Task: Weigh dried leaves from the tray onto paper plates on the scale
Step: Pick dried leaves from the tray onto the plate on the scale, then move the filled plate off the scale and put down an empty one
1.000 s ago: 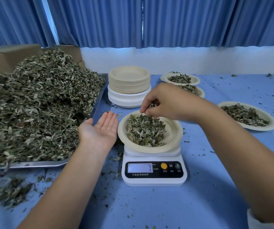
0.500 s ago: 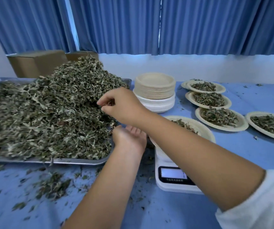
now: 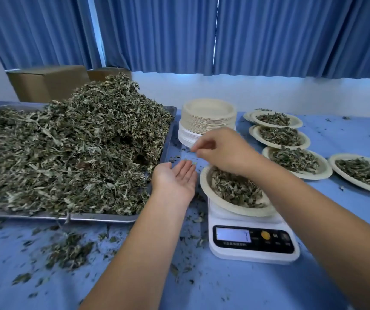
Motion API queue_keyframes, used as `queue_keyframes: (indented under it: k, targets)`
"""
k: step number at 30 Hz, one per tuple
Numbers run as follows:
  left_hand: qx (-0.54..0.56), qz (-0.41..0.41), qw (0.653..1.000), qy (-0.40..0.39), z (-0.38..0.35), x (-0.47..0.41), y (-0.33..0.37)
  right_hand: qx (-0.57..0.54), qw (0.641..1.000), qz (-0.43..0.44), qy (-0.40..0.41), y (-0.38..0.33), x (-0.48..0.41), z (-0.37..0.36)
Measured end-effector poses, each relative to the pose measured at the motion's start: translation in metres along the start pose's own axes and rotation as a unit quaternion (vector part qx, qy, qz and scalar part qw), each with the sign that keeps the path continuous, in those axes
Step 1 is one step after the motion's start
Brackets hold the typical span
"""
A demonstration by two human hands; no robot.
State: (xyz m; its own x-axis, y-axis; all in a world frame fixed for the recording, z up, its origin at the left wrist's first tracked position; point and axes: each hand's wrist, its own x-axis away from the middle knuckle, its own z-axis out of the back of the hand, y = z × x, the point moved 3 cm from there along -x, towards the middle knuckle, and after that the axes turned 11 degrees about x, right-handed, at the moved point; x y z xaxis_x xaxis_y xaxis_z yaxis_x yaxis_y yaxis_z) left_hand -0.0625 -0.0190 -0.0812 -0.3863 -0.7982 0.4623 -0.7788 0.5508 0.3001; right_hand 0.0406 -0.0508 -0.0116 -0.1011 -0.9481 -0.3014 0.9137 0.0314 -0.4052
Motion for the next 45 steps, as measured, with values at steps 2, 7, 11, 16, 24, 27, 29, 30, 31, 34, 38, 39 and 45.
queue_keyframes:
  k: [2, 7, 11, 16, 24, 27, 29, 30, 31, 34, 38, 39, 45]
  targets:
    - [-0.044, 0.000, 0.999, -0.007, 0.000, 0.003, 0.000, -0.014, 0.997, -0.054, 0.053, 0.028, 0.014, 0.015]
    - [-0.204, -0.023, 0.979, -0.013, -0.004, 0.006, -0.004, -0.046, 0.981, -0.150, 0.116, 0.083, 0.044, 0.037]
    - [-0.368, -0.022, 0.929, -0.019, -0.003, 0.005, -0.005, -0.069, 0.975, -0.188, 0.097, 0.110, 0.060, 0.038]
    - [-0.448, -0.029, 0.893, -0.018, 0.003, -0.001, -0.002, -0.142, 0.957, -0.249, 0.035, 0.126, 0.068, 0.040]
    - [-0.489, -0.085, 0.867, -0.026, -0.001, 0.003, -0.006, -0.252, 0.913, -0.303, -0.106, 0.142, 0.075, 0.037]
    - [-0.514, -0.139, 0.846, -0.026, -0.008, 0.005, -0.014, -0.264, 0.915, -0.296, -0.081, 0.147, 0.072, 0.044]
    - [-0.533, -0.163, 0.829, -0.033, -0.016, 0.006, -0.021, -0.268, 0.914, -0.300, -0.056, 0.154, 0.072, 0.054]
    - [-0.544, -0.172, 0.820, -0.037, -0.022, 0.007, -0.025, -0.269, 0.911, -0.309, -0.041, 0.158, 0.073, 0.059]
    - [-0.552, -0.177, 0.813, -0.045, -0.028, 0.007, -0.032, -0.268, 0.909, -0.319, -0.026, 0.162, 0.076, 0.065]
    - [-0.579, -0.184, 0.789, -0.092, -0.051, 0.007, -0.064, -0.224, 0.904, -0.363, 0.032, 0.185, 0.084, 0.084]
    - [-0.661, -0.200, 0.706, -0.156, -0.088, 0.002, -0.119, -0.176, 0.885, -0.416, 0.112, 0.230, 0.098, 0.103]
    - [-0.678, -0.194, 0.689, -0.166, -0.095, -0.001, -0.132, -0.160, 0.879, -0.428, 0.132, 0.240, 0.102, 0.107]
    - [-0.678, -0.164, 0.693, -0.183, -0.127, -0.020, -0.196, -0.083, 0.842, -0.486, 0.218, 0.285, 0.116, 0.122]
